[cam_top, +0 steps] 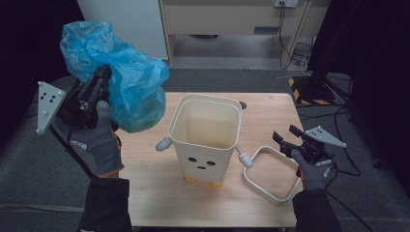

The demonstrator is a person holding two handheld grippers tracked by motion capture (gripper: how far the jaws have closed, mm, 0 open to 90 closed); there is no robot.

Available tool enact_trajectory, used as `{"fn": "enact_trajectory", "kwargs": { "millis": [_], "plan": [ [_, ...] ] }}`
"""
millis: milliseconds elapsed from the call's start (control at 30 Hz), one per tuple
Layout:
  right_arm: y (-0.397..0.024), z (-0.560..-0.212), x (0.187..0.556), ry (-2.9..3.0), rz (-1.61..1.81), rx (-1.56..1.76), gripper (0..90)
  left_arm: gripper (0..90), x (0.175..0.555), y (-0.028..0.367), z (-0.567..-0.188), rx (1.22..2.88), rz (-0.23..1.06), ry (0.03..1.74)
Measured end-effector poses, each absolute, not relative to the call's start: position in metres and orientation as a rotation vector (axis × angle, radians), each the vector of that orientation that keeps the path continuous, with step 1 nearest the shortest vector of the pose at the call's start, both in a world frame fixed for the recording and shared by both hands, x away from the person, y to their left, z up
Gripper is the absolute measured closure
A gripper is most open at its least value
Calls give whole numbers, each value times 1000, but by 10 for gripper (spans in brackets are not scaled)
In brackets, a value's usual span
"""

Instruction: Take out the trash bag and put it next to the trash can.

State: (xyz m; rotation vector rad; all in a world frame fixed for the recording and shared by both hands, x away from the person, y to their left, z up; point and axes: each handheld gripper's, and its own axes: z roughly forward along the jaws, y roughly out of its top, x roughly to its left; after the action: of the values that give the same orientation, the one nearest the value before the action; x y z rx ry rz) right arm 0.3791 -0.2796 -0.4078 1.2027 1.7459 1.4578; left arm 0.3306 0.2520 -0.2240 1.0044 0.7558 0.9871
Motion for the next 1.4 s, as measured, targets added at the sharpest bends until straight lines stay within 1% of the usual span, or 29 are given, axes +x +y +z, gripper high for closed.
{"fn": "enact_trajectory", "kwargs": {
  "millis": [600, 800, 833, 1400],
  "plan": [
    [-280, -421, 379, 1784, 1412, 1221, 257, 862, 344, 267, -271, 1076, 977, 872],
    [-282, -425, 377, 1792, 1403, 1227, 263, 862, 347, 268, -284, 1101, 966, 892],
    [-283, -426, 377, 1796, 1398, 1231, 264, 862, 346, 267, -287, 1108, 947, 907],
    [-292, -452, 373, 1870, 1312, 1280, 292, 860, 354, 267, -325, 1185, 907, 969]
  ]
}}
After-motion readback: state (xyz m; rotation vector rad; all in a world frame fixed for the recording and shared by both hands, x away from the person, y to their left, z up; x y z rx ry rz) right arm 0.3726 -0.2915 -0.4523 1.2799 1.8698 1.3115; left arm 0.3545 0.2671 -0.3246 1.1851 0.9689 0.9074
